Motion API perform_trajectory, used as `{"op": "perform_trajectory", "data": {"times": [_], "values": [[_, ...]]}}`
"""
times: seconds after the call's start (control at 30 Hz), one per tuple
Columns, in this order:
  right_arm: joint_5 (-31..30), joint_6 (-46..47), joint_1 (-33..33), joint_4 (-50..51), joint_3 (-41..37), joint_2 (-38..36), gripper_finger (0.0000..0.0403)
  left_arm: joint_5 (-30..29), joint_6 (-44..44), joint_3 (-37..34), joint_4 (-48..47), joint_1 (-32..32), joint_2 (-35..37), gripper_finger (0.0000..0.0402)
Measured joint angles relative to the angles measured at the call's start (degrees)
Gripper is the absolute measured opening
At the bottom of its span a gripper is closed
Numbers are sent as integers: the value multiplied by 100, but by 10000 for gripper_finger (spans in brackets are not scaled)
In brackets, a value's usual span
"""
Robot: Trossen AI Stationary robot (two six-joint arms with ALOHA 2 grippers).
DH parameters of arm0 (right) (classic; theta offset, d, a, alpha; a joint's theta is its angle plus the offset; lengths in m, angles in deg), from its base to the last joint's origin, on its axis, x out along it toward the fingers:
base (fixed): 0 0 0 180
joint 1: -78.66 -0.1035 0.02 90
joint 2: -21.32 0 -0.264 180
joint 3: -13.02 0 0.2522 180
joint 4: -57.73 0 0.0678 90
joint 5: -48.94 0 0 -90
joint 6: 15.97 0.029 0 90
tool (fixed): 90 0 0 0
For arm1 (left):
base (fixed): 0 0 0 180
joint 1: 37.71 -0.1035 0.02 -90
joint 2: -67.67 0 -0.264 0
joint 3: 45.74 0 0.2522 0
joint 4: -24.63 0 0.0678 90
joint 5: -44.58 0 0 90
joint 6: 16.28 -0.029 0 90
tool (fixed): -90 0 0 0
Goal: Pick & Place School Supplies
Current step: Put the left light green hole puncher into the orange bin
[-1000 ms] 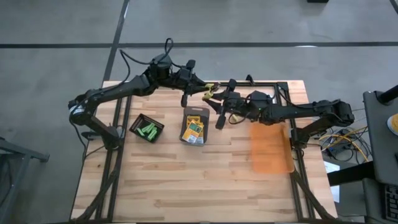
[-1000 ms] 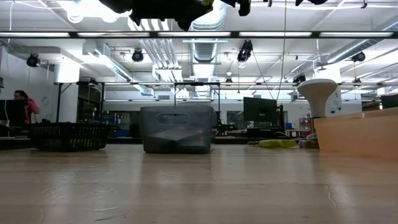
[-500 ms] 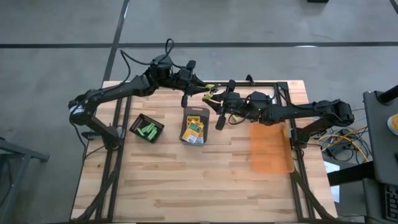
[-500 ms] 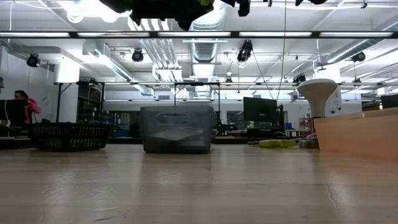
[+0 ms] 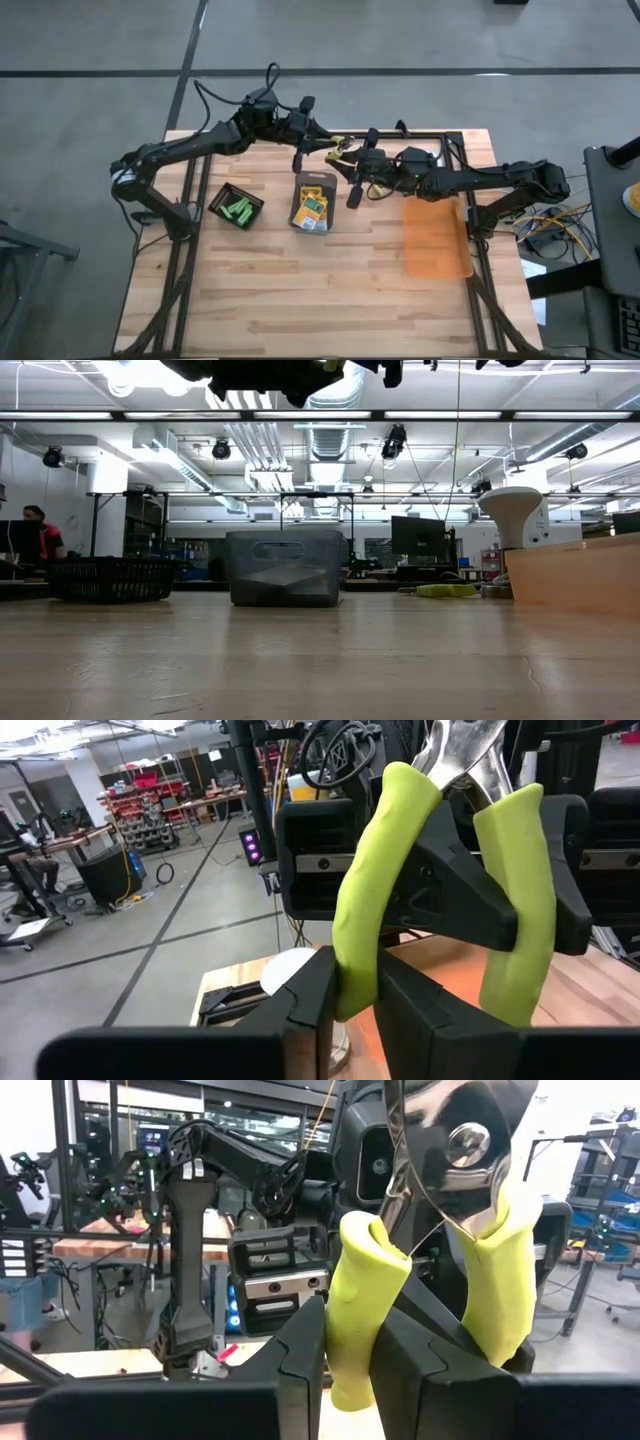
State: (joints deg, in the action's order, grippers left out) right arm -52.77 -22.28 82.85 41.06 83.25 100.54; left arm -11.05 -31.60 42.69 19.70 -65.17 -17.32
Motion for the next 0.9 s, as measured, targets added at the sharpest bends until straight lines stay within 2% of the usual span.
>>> {"op": "perform_trajectory", "data": {"times": [0.23,0.4,0.53,0.6,0.73,0.9], "values": [[-22,-11,24,19,0,0,56,-359,20,2,18,9,0,118],[-22,-30,24,23,0,-2,56,-388,20,2,21,11,0,156],[-79,-28,24,23,0,-14,56,-408,16,2,19,-29,0,168],[-327,-9,22,29,0,-52,56,-577,-8,2,16,-67,2,168],[-629,-8,22,27,0,-188,56,-1437,-189,2,-166,-170,61,168],[-629,154,17,370,0,-460,56,-3063,-445,2,-505,-197,138,168]]}}
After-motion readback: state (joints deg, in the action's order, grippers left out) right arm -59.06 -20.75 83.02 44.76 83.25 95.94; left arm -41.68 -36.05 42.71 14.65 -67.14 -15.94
